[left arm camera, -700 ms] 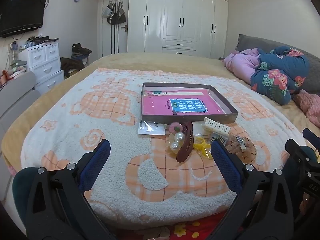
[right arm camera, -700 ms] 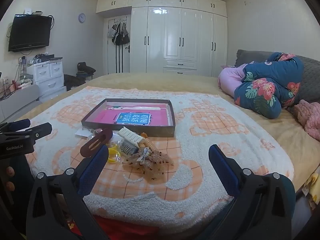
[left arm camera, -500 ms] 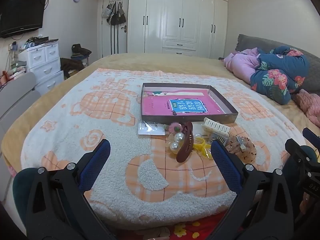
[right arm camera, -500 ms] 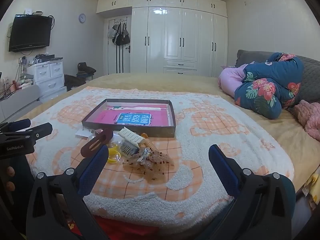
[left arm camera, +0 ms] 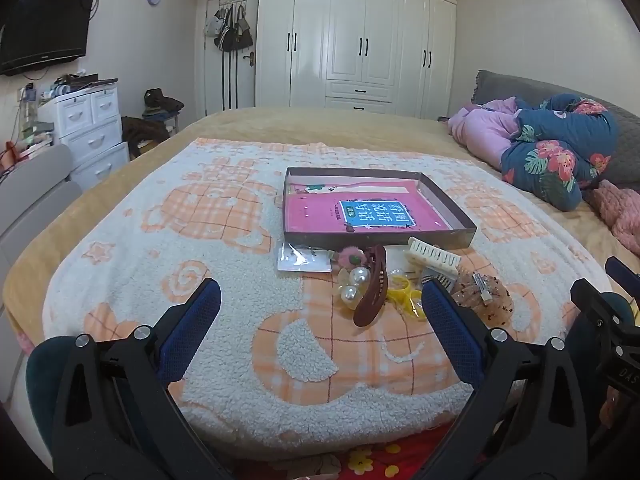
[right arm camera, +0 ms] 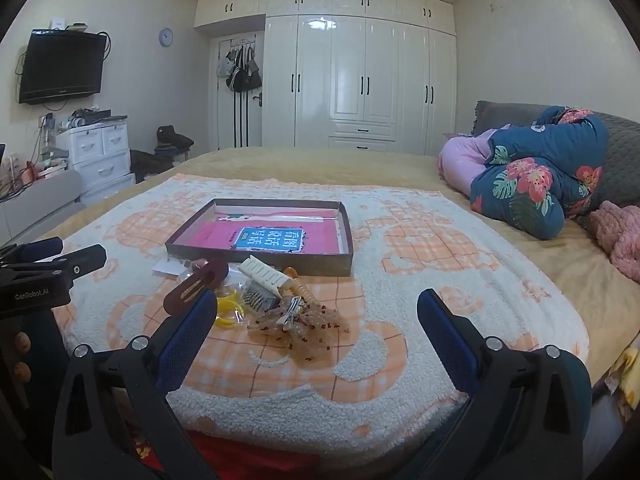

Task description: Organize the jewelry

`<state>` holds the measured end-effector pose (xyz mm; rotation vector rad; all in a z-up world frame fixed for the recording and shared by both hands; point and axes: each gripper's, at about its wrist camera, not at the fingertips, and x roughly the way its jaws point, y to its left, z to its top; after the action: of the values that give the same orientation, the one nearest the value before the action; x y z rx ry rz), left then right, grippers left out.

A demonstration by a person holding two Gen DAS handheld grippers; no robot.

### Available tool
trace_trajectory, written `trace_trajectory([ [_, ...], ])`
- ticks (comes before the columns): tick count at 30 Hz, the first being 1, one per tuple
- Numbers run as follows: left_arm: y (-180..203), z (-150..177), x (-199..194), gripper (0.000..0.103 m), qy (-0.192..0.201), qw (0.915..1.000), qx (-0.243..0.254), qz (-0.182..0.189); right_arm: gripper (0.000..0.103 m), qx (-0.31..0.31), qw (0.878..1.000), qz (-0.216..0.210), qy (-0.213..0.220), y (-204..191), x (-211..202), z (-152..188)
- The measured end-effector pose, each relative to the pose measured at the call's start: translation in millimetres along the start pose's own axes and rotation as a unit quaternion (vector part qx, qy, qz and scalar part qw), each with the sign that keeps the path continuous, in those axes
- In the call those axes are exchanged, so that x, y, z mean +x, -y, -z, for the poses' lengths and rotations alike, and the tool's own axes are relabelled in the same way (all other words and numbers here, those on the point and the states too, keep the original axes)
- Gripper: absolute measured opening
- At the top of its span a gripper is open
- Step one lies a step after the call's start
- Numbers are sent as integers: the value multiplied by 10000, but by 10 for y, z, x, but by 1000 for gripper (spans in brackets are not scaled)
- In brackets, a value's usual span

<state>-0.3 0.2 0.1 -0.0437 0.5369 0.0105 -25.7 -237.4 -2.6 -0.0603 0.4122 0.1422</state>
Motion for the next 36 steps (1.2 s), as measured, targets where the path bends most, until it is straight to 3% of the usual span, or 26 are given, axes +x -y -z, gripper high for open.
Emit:
trace_trajectory([
  [36,1,1,-3,92,28,10000,4,-2,97,-70,10000,-29,-30,-32,13,-16],
])
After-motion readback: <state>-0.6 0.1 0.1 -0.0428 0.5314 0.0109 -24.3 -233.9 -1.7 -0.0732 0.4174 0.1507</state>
